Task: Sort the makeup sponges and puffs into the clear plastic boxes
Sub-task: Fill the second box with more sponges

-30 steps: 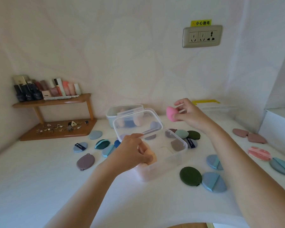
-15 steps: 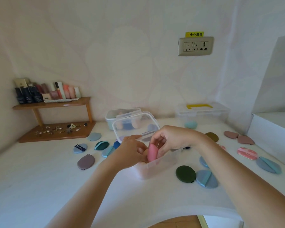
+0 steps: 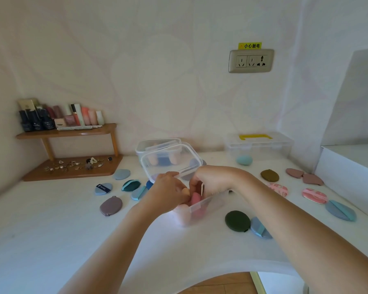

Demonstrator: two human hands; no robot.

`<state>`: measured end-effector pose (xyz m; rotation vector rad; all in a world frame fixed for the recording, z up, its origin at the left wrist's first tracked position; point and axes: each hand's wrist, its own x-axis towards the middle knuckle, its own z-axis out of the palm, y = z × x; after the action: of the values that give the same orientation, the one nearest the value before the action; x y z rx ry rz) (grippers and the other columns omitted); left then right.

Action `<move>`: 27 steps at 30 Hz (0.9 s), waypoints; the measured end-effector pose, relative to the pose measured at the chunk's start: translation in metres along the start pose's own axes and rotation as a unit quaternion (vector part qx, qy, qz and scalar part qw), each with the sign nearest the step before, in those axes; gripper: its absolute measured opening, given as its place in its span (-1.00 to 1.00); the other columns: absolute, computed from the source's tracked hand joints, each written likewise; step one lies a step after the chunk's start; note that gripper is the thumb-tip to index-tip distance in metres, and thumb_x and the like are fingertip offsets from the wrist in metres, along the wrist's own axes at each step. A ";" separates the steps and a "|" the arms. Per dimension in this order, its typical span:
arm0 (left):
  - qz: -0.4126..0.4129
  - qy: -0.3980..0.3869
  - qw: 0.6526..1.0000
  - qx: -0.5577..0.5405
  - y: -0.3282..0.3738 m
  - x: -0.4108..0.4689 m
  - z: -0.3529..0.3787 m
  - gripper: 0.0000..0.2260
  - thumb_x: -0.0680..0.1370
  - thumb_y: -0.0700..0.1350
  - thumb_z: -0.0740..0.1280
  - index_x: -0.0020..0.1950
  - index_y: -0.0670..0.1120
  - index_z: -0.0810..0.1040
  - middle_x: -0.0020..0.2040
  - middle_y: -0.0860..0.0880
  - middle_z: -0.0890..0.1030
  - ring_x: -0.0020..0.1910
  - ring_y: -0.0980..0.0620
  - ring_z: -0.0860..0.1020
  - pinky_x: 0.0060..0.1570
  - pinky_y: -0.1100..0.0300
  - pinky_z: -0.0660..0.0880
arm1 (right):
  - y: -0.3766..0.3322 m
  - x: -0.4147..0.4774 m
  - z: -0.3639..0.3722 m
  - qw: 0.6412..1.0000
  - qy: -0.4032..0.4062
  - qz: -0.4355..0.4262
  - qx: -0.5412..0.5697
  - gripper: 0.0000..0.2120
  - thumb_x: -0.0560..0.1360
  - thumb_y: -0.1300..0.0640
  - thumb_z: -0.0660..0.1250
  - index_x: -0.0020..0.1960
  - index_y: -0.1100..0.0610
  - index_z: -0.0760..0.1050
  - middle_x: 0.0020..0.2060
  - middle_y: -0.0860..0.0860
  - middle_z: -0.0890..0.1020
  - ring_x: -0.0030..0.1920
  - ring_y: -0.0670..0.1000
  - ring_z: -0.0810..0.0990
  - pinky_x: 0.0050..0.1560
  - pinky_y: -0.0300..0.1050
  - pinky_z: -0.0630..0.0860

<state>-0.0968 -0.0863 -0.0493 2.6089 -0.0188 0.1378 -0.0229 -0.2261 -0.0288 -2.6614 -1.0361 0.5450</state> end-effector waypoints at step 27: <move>0.094 -0.058 0.992 -0.054 -0.008 -0.013 -0.003 -0.80 0.54 -0.11 0.23 0.07 0.07 0.61 -0.06 0.16 0.59 -0.12 0.24 0.52 -0.15 0.44 0.42 | -0.006 -0.051 -0.009 0.990 0.031 0.017 0.134 -0.87 0.57 0.13 0.27 0.05 0.14 0.55 -0.05 -0.02 0.71 -0.46 -0.29 0.50 -0.34 -0.24 0.29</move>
<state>-0.1100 -0.0778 -0.0522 2.4998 -0.3056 0.0495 -0.0575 -0.2580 -0.0060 -2.4466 -0.8373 0.5610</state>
